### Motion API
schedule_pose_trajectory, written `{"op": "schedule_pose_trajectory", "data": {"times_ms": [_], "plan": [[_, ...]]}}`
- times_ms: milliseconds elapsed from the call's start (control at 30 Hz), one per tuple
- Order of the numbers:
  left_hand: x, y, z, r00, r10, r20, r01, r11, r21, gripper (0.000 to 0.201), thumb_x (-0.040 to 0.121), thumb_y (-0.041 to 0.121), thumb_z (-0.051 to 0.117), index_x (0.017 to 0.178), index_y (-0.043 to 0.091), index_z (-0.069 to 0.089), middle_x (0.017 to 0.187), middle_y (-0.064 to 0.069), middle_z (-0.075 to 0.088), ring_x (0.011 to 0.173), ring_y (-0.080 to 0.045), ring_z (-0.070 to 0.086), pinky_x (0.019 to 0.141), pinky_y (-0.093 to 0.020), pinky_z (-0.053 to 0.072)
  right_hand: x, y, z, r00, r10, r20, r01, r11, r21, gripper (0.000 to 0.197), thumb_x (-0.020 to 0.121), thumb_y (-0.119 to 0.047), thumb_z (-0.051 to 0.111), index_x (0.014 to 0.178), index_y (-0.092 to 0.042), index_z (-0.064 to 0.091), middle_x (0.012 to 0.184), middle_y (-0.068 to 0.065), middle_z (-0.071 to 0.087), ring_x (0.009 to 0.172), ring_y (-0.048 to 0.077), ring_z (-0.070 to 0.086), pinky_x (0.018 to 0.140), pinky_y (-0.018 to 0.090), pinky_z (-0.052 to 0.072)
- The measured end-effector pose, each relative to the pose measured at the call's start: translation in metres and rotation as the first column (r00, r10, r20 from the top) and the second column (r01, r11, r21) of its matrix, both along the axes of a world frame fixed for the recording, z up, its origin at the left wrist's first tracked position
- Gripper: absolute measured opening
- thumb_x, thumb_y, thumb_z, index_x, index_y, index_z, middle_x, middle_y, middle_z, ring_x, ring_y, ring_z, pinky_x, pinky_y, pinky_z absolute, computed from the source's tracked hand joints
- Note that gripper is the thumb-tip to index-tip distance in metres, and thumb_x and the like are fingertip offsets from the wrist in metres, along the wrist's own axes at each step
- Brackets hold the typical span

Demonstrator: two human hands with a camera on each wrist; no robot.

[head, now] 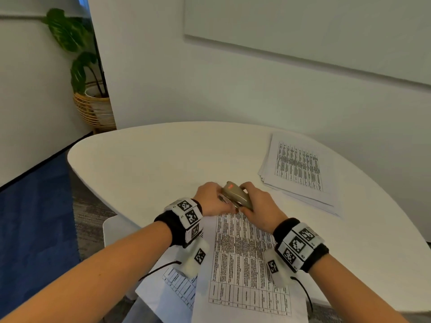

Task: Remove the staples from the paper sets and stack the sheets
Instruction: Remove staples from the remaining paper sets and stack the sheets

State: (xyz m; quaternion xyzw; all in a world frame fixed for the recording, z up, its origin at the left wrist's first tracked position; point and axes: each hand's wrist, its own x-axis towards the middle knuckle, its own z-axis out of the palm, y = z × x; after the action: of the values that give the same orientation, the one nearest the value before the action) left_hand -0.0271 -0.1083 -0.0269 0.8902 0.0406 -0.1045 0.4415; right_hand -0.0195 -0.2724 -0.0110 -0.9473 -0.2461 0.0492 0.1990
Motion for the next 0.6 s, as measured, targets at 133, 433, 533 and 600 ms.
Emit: {"op": "schedule_pose_trajectory", "data": {"times_ms": [133, 433, 533, 600], "plan": [[-0.001, 0.009, -0.007, 0.997, 0.066, -0.043, -0.072, 0.983, -0.168, 0.033, 0.059, 0.022, 0.084, 0.085, 0.008, 0.069, 0.088, -0.011, 0.073, 0.083, -0.024, 0.071, 0.08, -0.038, 0.058, -0.004, -0.003, -0.001, 1.0, 0.021, 0.011, -0.021, 0.999, -0.033, 0.037, 0.087, -0.014, 0.061, 0.121, -0.009, 0.045, 0.112, 0.01, 0.058, 0.096, 0.023, 0.055, 0.072, 0.022, 0.036], [-0.018, 0.071, -0.015, 0.895, 0.444, 0.046, -0.374, 0.802, -0.466, 0.011, 0.08, 0.001, 0.071, 0.079, 0.012, 0.071, 0.076, -0.01, 0.072, 0.078, -0.024, 0.07, 0.077, -0.031, 0.058, 0.023, -0.039, -0.004, 0.982, -0.186, 0.023, 0.185, 0.942, -0.281, 0.039, 0.094, -0.019, 0.051, 0.126, -0.002, 0.039, 0.125, 0.016, 0.038, 0.092, 0.027, 0.055, 0.082, 0.029, 0.045], [-0.023, 0.111, -0.013, 0.754, 0.647, 0.113, -0.515, 0.69, -0.509, 0.009, 0.083, 0.002, 0.068, 0.091, 0.003, 0.071, 0.072, -0.006, 0.07, 0.063, -0.011, 0.066, 0.075, -0.025, 0.057, 0.028, -0.044, -0.004, 0.959, -0.282, 0.024, 0.268, 0.875, -0.404, 0.044, 0.093, -0.027, 0.053, 0.127, -0.003, 0.039, 0.125, 0.016, 0.039, 0.107, 0.03, 0.053, 0.09, 0.037, 0.048], [-0.029, 0.136, -0.007, 0.641, 0.751, 0.16, -0.606, 0.622, -0.496, 0.015, 0.085, 0.006, 0.065, 0.099, 0.003, 0.07, 0.077, -0.005, 0.068, 0.058, -0.003, 0.062, 0.071, -0.018, 0.054, 0.029, -0.038, 0.0, 0.941, -0.331, 0.077, 0.326, 0.816, -0.478, 0.044, 0.093, -0.032, 0.052, 0.127, -0.006, 0.041, 0.127, 0.015, 0.038, 0.114, 0.03, 0.047, 0.095, 0.042, 0.047]]}}
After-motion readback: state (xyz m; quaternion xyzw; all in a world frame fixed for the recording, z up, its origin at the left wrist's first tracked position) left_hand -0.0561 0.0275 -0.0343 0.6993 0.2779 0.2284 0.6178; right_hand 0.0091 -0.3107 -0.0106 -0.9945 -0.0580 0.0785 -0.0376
